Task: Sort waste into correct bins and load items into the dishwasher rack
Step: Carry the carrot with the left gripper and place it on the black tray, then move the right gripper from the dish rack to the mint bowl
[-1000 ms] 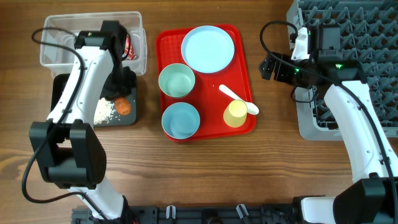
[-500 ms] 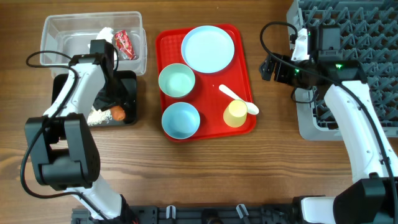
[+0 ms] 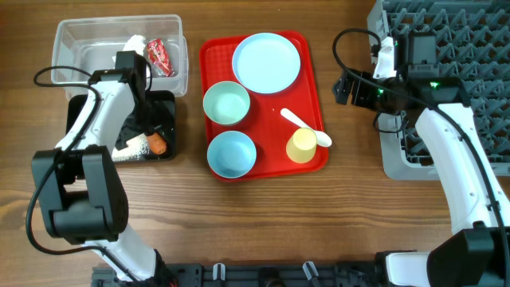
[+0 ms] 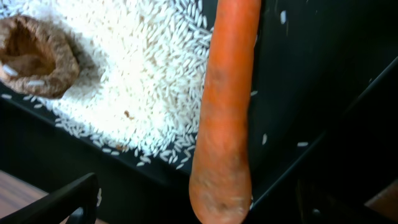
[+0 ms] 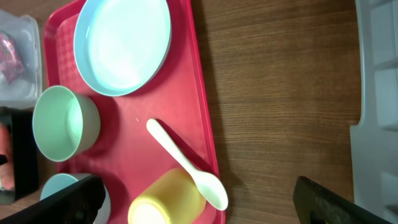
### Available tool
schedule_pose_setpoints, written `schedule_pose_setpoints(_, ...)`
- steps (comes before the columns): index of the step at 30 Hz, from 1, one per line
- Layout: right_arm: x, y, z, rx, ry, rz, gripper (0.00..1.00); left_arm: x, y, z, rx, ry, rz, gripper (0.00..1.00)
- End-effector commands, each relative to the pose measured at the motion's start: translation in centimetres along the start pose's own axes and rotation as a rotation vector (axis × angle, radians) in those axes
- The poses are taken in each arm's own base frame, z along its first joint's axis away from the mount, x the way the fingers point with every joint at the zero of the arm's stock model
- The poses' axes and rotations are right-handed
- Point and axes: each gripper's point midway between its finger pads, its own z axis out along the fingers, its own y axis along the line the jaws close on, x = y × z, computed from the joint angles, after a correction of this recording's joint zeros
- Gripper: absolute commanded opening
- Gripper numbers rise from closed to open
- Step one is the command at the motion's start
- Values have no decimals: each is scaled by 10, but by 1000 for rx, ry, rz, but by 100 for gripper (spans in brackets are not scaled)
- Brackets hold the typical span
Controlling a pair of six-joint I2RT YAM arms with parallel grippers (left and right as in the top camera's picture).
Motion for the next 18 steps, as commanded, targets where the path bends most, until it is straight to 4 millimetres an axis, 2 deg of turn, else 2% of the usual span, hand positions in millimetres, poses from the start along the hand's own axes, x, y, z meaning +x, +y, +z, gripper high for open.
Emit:
schedule_pose_setpoints(1, -10, 13, -11, -54, -38, -85, 100, -11, -7, -42, 75, -84, -10, 100)
schedule_pose_setpoints(3, -14, 26, -12, -127, -53, -113, 100, -12, -16, -65, 134, -126, -3, 100)
schedule_pose_setpoints(7, -33, 69, -19, -302, -138, -162, 100, -8, -39, -113, 350, -195, -14, 100)
schedule_pose_setpoints(9, -44, 93, -18, -349, -193, -176, 100, -7, -44, -139, 433, -245, -15, 100)
schedule_pose_setpoints(12, -51, 133, -13, -428, -241, -205, 100, -4, -42, -165, 491, -301, -25, 100)
schedule_pose_setpoints(15, -47, 171, 6, -470, -247, -221, 100, 0, -41, -174, 503, -322, -16, 100)
schedule_pose_setpoints(18, -31, 208, 48, -470, -180, -232, 100, 2, -41, -172, 498, -313, -10, 100)
